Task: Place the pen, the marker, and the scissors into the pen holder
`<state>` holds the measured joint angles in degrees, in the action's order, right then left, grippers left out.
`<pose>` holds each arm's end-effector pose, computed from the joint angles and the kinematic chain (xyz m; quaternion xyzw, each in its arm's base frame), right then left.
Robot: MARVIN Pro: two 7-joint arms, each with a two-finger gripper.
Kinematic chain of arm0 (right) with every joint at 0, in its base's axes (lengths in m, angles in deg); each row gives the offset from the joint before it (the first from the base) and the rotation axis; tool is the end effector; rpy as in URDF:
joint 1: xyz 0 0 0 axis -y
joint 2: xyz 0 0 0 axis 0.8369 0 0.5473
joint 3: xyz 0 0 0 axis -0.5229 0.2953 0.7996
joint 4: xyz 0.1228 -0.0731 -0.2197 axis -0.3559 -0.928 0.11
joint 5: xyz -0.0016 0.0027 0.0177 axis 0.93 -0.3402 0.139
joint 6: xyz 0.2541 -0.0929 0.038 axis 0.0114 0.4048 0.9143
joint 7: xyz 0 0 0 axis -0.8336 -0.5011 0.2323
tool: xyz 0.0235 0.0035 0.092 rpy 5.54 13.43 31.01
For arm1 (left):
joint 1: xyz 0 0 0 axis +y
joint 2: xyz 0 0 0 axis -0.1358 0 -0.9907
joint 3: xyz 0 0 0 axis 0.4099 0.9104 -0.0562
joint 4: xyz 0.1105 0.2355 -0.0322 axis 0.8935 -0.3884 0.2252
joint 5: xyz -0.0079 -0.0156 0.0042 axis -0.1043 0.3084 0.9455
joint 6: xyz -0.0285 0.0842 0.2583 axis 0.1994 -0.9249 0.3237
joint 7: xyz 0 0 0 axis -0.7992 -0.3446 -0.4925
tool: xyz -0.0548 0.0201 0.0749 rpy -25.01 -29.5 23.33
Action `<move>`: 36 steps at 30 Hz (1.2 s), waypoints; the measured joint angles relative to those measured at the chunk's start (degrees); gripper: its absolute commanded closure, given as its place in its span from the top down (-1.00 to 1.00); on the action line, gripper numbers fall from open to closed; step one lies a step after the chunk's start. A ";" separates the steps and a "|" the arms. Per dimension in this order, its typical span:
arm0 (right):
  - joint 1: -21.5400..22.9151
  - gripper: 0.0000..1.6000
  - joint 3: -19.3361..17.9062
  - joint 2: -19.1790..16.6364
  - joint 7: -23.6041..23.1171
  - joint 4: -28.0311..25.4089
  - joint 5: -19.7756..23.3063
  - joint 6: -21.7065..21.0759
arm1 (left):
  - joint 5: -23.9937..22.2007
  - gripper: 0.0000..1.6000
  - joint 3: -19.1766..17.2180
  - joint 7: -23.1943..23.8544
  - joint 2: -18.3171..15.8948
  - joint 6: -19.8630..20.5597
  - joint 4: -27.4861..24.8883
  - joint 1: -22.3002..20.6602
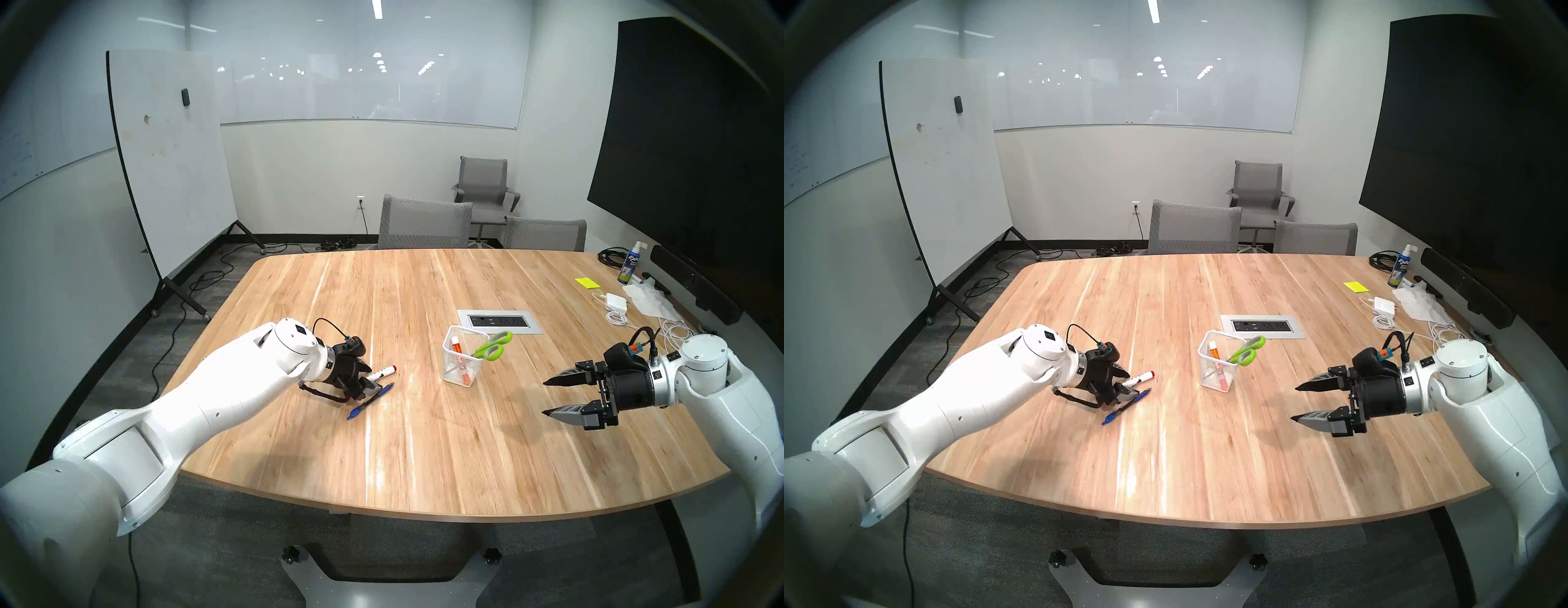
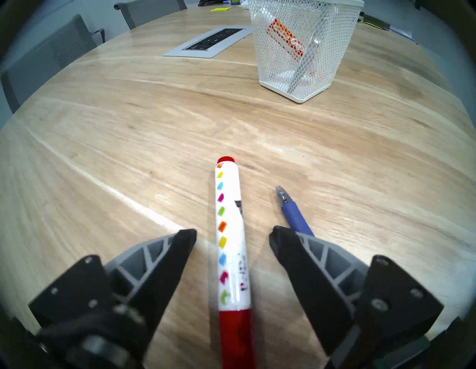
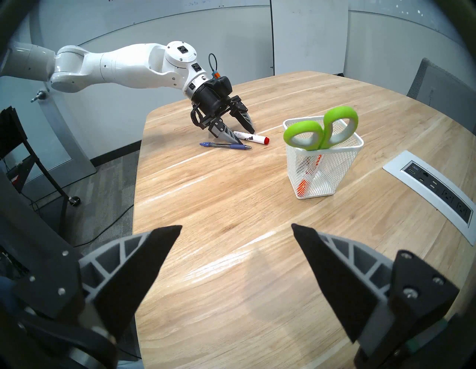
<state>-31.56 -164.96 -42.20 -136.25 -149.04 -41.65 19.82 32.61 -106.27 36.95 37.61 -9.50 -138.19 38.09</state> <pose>0.3245 -0.1718 -0.1945 -0.7437 -0.4502 -0.3939 0.2984 0.4612 -0.0340 -0.2964 0.7815 -0.4846 0.3548 0.1690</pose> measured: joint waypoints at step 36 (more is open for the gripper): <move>0.00 1.00 0.00 0.00 0.00 -0.01 0.00 0.00 | 2.52 -1.00 1.72 -2.19 -0.01 2.65 -3.22 -0.43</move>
<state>-31.56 -164.96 -42.20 -136.25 -149.04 -41.65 19.82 35.14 -104.56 34.76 37.60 -6.85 -141.42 37.66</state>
